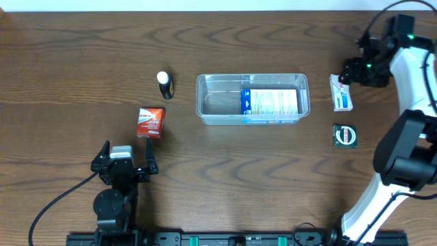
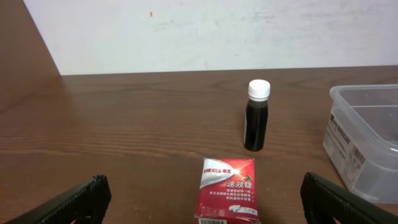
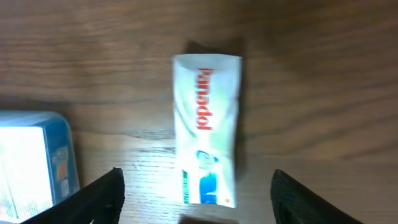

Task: Pack container
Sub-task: 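Grasp the white Panadol box lengthwise with the right gripper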

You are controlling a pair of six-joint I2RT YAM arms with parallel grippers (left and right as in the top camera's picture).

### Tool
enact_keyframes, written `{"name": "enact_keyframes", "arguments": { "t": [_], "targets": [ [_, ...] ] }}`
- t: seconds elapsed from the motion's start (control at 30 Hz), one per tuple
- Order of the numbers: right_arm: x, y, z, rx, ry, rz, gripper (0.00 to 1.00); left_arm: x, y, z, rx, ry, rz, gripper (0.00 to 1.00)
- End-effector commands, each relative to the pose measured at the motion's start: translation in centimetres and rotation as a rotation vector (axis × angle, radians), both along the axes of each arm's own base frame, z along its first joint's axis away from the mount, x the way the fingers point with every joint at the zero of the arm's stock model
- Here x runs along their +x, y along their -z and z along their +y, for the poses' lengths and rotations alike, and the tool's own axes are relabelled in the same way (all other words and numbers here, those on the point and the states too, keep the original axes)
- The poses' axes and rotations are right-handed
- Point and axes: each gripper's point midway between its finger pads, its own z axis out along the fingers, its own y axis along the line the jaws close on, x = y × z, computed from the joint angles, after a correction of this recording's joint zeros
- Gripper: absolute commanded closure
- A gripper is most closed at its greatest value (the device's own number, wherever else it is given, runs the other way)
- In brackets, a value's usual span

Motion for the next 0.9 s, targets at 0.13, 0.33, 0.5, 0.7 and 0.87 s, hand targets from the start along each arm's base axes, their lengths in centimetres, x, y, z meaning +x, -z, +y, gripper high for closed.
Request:
{"name": "enact_keyframes", "arguments": {
  "t": [0.13, 0.33, 0.5, 0.7, 0.87],
  "targets": [
    [-0.1, 0.6, -0.2, -0.194, -0.038, 0.022, 0.18, 0.0, 1.7, -0.2, 0.008, 0.010, 0.039, 0.02],
    [-1.1, 3.3, -0.3, -0.159, 0.058, 0.048, 0.16, 0.0, 1.7, -0.2, 0.008, 0.010, 0.039, 0.02],
    [-1.4, 5.0, 0.0, -0.162, 0.036, 0.043, 0.12, 0.0, 1.7, -0.2, 0.008, 0.010, 0.039, 0.02],
    [-1.5, 6.4, -0.1, -0.163, 0.038, 0.035, 0.10, 0.0, 1.7, -0.2, 0.008, 0.010, 0.039, 0.02],
    [-1.4, 7.2, -0.1, -0.163, 0.042, 0.021, 0.12, 0.0, 1.7, -0.2, 0.008, 0.010, 0.039, 0.02]
  ]
}}
